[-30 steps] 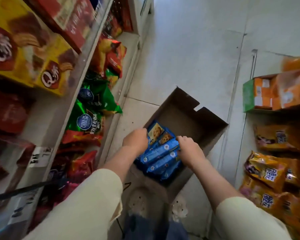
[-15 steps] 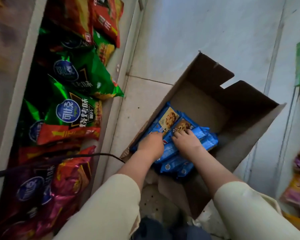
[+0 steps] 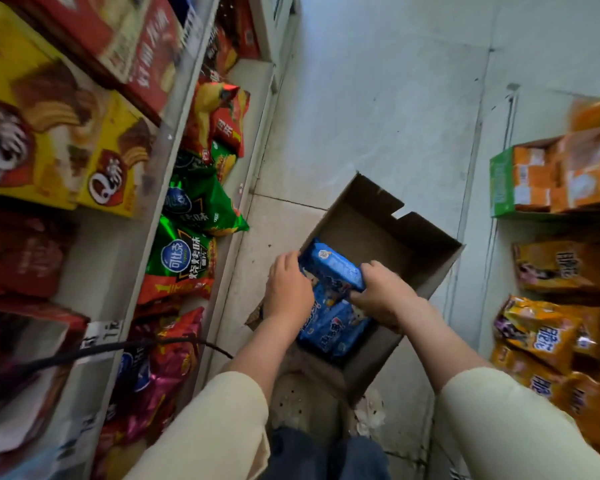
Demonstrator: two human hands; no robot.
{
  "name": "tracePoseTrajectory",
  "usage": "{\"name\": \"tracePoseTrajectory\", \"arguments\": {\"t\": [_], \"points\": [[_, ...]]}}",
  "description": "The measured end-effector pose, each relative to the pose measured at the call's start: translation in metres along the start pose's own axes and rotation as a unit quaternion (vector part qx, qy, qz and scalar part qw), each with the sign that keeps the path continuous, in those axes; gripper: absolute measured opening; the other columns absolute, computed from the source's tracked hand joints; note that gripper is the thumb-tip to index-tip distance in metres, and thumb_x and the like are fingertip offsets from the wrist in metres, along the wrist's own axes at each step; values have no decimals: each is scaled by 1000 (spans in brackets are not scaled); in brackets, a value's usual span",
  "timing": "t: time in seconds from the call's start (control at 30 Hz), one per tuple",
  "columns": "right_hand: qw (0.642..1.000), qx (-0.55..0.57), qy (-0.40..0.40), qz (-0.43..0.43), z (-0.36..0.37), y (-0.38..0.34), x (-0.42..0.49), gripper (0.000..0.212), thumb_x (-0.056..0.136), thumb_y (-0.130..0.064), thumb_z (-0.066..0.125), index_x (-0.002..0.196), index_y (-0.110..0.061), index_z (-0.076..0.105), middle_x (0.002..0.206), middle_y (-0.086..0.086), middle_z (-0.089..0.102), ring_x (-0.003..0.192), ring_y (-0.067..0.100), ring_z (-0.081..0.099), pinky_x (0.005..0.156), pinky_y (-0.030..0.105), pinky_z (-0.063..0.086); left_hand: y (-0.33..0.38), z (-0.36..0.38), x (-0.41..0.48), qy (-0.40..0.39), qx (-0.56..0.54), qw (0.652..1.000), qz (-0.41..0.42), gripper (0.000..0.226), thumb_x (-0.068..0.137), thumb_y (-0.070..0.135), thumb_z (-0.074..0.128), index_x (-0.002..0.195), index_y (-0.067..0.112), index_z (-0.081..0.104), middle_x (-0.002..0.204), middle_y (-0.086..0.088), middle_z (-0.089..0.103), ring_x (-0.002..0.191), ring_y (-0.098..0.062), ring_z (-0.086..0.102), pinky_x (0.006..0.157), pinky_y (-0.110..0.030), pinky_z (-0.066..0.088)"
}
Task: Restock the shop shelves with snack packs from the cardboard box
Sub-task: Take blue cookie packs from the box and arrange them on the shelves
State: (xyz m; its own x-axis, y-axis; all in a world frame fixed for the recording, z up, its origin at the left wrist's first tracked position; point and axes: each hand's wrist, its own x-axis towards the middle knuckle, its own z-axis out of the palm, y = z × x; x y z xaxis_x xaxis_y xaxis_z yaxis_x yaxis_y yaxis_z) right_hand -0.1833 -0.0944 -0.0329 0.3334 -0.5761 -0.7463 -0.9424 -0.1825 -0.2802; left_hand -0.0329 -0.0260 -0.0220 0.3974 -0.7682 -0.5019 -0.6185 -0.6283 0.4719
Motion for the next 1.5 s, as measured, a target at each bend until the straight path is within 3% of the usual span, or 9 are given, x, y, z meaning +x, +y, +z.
{"name": "tracePoseTrajectory", "arguments": {"t": [0.17, 0.33, 0.5, 0.63, 0.93, 1.07, 1.17, 1.3, 1.5], "points": [[965, 250, 42, 75, -50, -20, -70, 27, 82, -36, 65, 89, -10, 61, 89, 6, 65, 82, 21, 62, 65, 28, 46, 47, -50, -42, -26, -113, 989, -91, 39, 95, 11, 44, 134, 10, 41, 136, -9, 48, 123, -26, 48, 102, -37, 41], [829, 557, -3, 49, -111, -62, -163, 28, 87, -26, 67, 107, -5, 65, 102, 13, 72, 86, 20, 70, 80, 33, 58, 110, -126, -103, -122, -194, 963, -142, 41, 103, 32, 32, 127, 4, 49, 132, -19, 53, 121, -30, 50, 94, -33, 39], [793, 610, -7, 13, -162, -103, -243, 27, 89, -25, 64, 107, -5, 65, 98, 10, 73, 84, 20, 71, 73, 32, 57, 154, -206, -170, -125, -317, 929, -145, 49, 103, 41, 26, 139, 13, 44, 133, -8, 52, 124, -24, 48, 94, -26, 36], [791, 611, -25, -16, -195, -129, -290, 28, 89, -23, 65, 111, -7, 61, 97, 11, 73, 82, 22, 72, 68, 33, 58, 161, -252, -205, -122, -354, 921, -102, 36, 100, 39, 40, 126, 17, 53, 115, -2, 63, 90, -11, 58, 66, -19, 44], [895, 424, -95, -104, -235, -193, -366, 64, 67, -36, 83, 120, -20, 52, 107, 7, 71, 92, 26, 71, 87, 50, 55, 152, -348, -286, -72, -326, 937, -102, 38, 94, 34, 54, 127, 18, 44, 127, -3, 58, 109, -23, 60, 95, -37, 50], [938, 288, -106, -162, -241, -231, -387, 51, 73, -33, 80, 115, -27, 52, 106, -1, 70, 94, 18, 69, 91, 43, 54, 136, -375, -324, 99, -208, 972, -57, 77, 90, 20, 61, 149, 13, 12, 148, -10, 35, 134, -27, 40, 105, -34, 37], [963, 112, -81, -233, -235, -262, -393, 55, 69, -35, 79, 116, -24, 52, 109, 0, 67, 97, 18, 65, 94, 43, 51, 109, -386, -349, 230, -4, 973, 12, 94, 76, 22, 76, 148, 12, 16, 150, -21, 28, 134, -36, 37, 109, -41, 35], [942, -77, -82, -317, -221, -311, -418, 56, 78, -26, 74, 126, -15, 48, 118, 2, 61, 99, 16, 58, 80, 23, 42, 68, -393, -377, 242, 200, 949, 36, 101, 42, 36, 92, 132, 17, 49, 133, -20, 54, 119, -37, 56, 94, -51, 46], [868, -238, -113, -421, -175, -372, -437, 60, 80, -20, 71, 134, -13, 45, 129, 6, 57, 115, 23, 55, 90, 25, 41, 12, -405, -408, 148, 297, 942, -59, 77, 79, 55, 62, 141, 16, 36, 141, -1, 44, 137, -18, 32, 116, -47, 3]]}}
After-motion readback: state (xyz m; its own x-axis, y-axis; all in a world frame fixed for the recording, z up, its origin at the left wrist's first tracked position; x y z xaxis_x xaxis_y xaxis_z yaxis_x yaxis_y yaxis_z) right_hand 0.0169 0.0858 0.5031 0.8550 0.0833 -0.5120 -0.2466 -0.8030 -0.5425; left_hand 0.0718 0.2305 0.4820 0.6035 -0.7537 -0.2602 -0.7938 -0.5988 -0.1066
